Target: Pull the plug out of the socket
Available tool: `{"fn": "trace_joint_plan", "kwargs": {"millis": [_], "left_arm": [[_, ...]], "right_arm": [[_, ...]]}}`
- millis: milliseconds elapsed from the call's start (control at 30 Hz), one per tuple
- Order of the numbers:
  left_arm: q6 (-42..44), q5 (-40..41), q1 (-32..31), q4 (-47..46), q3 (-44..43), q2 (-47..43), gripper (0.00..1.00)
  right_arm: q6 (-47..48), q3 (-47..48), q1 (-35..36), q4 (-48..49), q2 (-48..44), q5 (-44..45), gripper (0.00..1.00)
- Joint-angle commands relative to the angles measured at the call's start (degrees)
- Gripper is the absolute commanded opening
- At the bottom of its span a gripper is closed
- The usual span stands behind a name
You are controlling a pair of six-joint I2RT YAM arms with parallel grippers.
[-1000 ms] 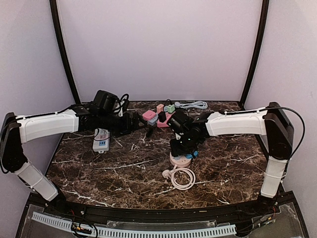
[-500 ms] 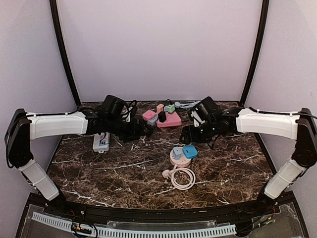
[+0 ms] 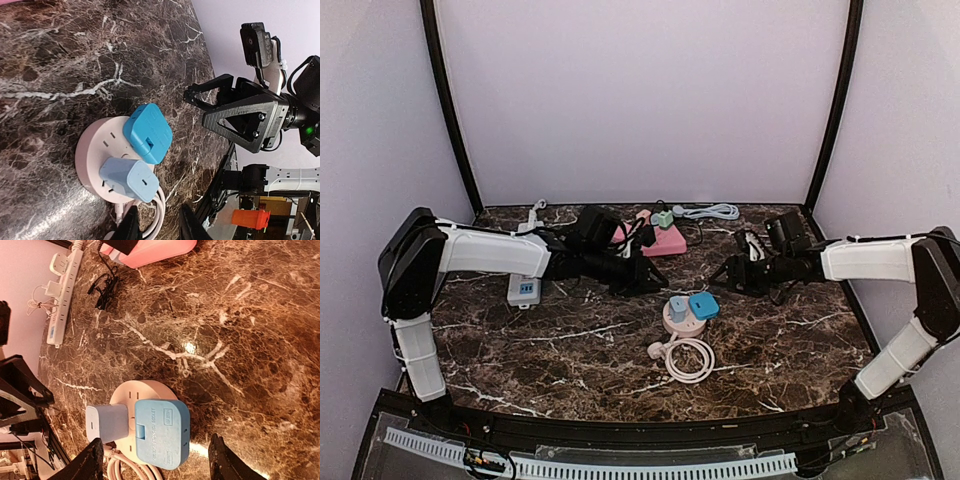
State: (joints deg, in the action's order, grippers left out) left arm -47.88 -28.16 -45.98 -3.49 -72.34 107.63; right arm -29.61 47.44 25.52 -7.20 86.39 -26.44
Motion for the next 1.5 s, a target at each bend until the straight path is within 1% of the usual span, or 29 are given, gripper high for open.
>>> {"fn": "trace_joint_plan", "kwargs": {"millis": [0, 100, 333, 500, 700, 800, 900, 1033, 1467], "left_arm": [[-2.41, -4.49, -1.25, -5.08, -3.37, 2.85, 0.21], [-2.87, -5.85, -1.8, -5.74, -4.49, 4.93, 0.15], [-4.08, -7.52, -1.99, -7.88, -5.17, 8.89, 0.1], [-4.52, -7.51, -1.96, -7.31, -5.16, 10.37, 0.08], [-3.58, -5.18, -2.01, -2.2, -6.05, 11.03, 0.06], [-3.04, -3.8, -1.99, 1.48, -6.58, 11.24, 0.06], [-2.66, -2.88, -2.0, 2.99, -7.09, 11.6, 0.06], [-2.56, -2.28, -2.0, 5.64, -7.54, 12.02, 0.05], [-2.83, -2.96, -2.01, 5.96, -7.38, 12.41, 0.05]], "right_arm": [[-2.37, -1.93, -1.02, 11.0, 3.68, -7.72, 0.67], [-3.76, -3.24, -1.42, 14.2, 6.24, -8.5, 0.66], [-6.33, -4.93, -1.52, 19.92, 12.03, -10.97, 0.64], [-8.92, -6.13, -1.53, 23.09, 13.19, -13.74, 0.6], [-11.36, -8.15, -1.52, 24.86, 10.91, -15.92, 0.53], [-12.07, -8.92, -1.44, 24.95, 9.62, -16.18, 0.46], [-12.63, -9.36, -1.31, 25.08, 8.65, -16.68, 0.38], [-12.96, -9.43, -0.95, 25.05, 7.66, -16.71, 0.33], [-15.0, -7.68, 1.33, 27.7, 12.48, -18.24, 0.3]]}}
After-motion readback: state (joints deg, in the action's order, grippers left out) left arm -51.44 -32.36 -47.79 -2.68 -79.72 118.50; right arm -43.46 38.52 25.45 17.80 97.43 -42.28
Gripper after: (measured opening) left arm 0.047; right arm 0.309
